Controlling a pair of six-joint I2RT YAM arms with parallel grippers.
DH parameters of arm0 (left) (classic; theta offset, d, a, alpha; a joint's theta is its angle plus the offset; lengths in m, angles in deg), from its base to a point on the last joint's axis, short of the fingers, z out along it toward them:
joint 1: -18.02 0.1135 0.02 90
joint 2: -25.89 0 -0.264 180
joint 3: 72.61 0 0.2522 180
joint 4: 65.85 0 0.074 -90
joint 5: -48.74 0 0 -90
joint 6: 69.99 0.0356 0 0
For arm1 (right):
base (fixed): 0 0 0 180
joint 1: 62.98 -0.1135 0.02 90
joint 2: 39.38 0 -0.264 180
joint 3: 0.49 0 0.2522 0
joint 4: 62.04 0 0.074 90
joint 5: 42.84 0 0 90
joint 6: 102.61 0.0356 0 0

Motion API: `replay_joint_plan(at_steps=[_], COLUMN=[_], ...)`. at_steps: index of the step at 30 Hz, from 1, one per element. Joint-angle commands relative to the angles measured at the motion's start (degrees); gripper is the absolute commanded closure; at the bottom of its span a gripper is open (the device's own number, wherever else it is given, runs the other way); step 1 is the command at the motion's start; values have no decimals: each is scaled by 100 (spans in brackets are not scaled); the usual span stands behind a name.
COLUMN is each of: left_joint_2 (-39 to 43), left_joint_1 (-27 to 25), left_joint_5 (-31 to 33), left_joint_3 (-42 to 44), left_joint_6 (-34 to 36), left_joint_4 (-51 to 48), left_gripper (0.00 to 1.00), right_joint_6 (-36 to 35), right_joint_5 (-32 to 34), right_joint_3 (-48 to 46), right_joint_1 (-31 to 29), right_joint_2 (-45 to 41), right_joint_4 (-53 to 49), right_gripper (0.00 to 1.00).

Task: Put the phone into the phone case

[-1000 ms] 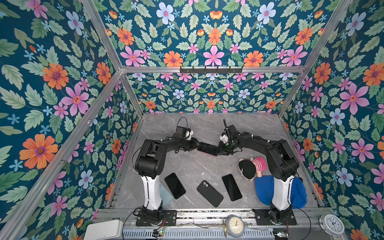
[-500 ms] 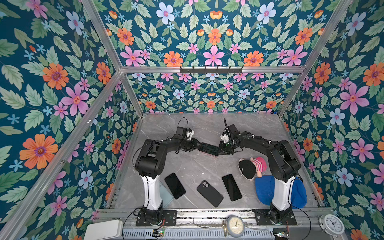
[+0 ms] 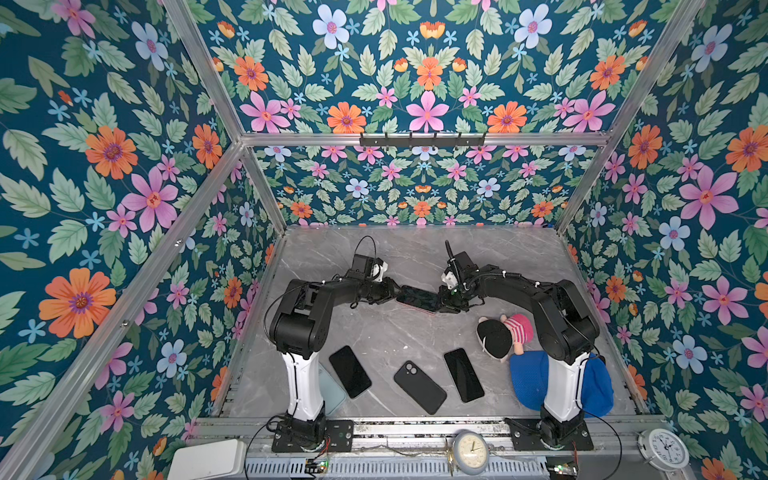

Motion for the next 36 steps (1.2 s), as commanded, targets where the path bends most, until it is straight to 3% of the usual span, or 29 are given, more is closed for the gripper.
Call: replay_joint_plan(at_steps=[1, 23, 28, 36], left_joint_2=[20, -20, 124, 619], left_joint_1=[-1, -97, -30, 10], left_joint_5=[-19, -134, 2, 142], left_joint_3=[22, 113, 109, 499], left_joint_6=[56, -50, 109, 75], left_joint_4=[-141, 62, -149, -273], left_gripper=[57, 66, 58, 43], right_joint_6=[26, 245, 90, -812], right_joint_5=[-81, -416, -325, -70], right_joint_3=[41, 59, 44, 294], right_joint_1=[-24, -77, -82, 129], right_joint_2=[41, 184, 5, -316], right_joint_4=[48, 375, 90, -581], right_gripper=[79, 88, 87, 68])
